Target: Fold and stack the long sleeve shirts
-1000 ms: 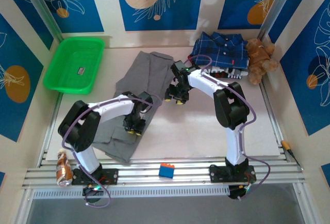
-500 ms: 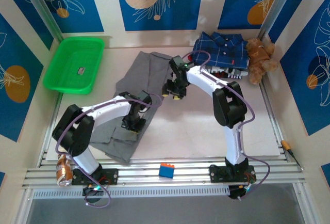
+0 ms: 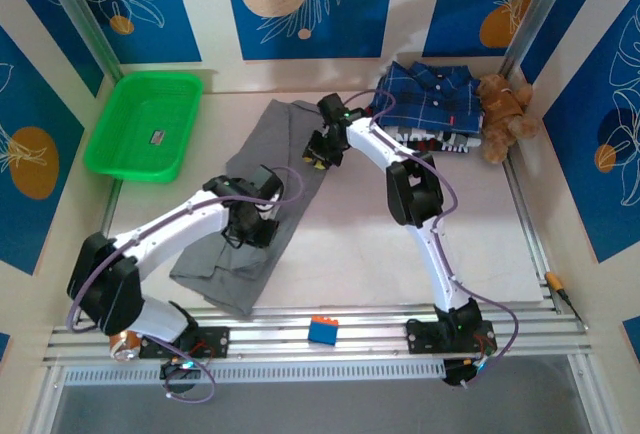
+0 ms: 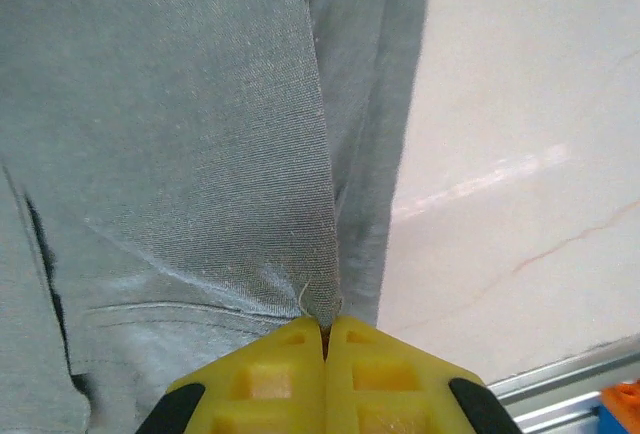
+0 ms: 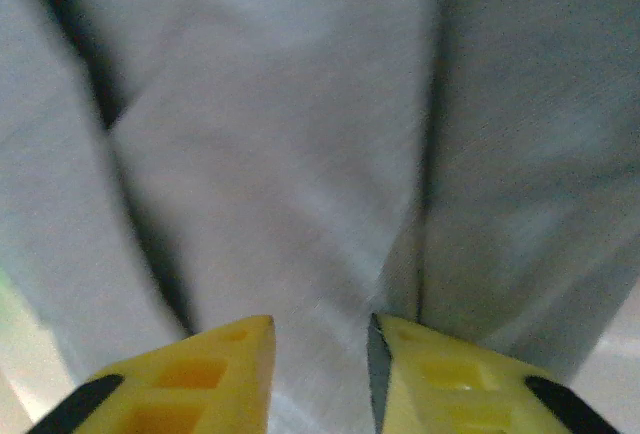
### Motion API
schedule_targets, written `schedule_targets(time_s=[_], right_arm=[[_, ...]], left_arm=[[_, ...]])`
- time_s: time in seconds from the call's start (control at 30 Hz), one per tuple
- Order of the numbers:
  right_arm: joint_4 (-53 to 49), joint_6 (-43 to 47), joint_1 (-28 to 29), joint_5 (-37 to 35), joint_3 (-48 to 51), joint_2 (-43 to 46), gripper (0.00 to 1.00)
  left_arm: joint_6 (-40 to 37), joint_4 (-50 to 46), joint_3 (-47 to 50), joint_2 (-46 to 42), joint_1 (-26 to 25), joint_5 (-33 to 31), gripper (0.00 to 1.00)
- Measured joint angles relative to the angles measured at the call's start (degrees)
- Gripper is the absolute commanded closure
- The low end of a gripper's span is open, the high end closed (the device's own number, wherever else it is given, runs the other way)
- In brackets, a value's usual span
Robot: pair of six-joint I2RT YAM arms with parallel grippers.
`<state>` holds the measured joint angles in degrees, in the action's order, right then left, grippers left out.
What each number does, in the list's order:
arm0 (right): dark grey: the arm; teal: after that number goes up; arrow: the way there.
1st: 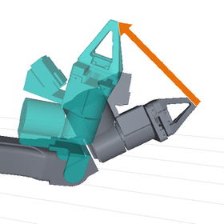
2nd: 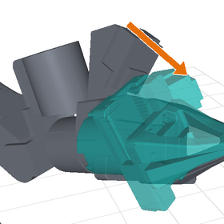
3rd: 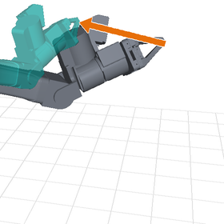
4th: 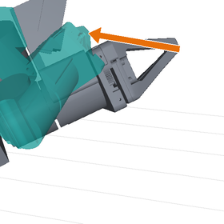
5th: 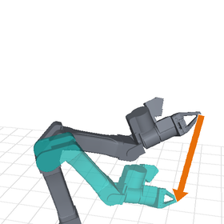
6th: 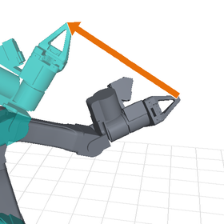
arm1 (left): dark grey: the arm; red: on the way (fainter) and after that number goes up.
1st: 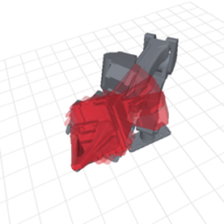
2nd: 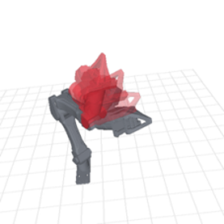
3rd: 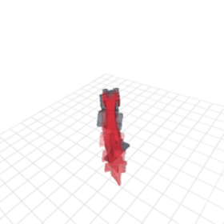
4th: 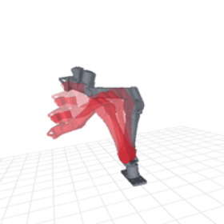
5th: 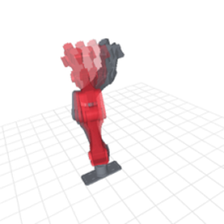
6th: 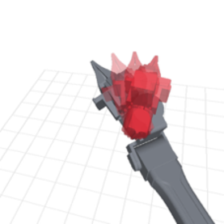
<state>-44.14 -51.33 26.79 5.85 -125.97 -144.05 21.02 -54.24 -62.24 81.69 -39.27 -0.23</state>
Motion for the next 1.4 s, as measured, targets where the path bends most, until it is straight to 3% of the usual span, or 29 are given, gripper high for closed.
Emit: schedule_targets(time_s=[0.07,0.2,0.37,0.53,0.73,0.9,1.0,1.17,1.4], right_arm=[[0.0,-3.2,-0.4,0.0,-0.2,-1.0,0.82],[-0.9,-9.2,-0.3,-6.9,1.7,0.5,0.85],[1.2,-16.2,0.3,-12.5,20.4,12.0,0.87],[4.9,-24.3,2.3,-13.9,39.5,23.9,0.86],[10.2,-31.9,6.6,-12.3,53.9,33.6,0.76],[10.9,-30.7,4.8,-9.7,54.1,34.4,0.55],[10.4,-28.0,3.5,-8.9,53.6,35.5,0.49],[9.7,-21.6,2.1,-8.6,52.8,41.1,0.47],[9.8,-13.9,-0.8,-7.3,56.7,51.6,0.46]], left_arm=[[-0.2,-0.5,-1.2,-2.3,0.0,0.0,0.95],[-0.2,-1.9,-3.3,-5.5,1.6,0.0,0.96],[-0.7,-2.3,-4.4,-6.3,6.3,0.3,0.96],[-2.7,-2.1,-7.0,-6.2,11.3,1.9,0.96],[-5.7,-0.9,-11.3,-5.8,14.8,7.0,0.98],[-6.1,0.4,-11.8,-6.6,13.7,14.1,0.98],[-5.2,0.1,-12.3,-9.2,12.8,15.7,0.97],[-4.9,-2.1,-22.3,-9.7,13.1,13.2,0.96],[-8.9,-2.7,-45.9,5.6,15.8,7.3,0.96]])
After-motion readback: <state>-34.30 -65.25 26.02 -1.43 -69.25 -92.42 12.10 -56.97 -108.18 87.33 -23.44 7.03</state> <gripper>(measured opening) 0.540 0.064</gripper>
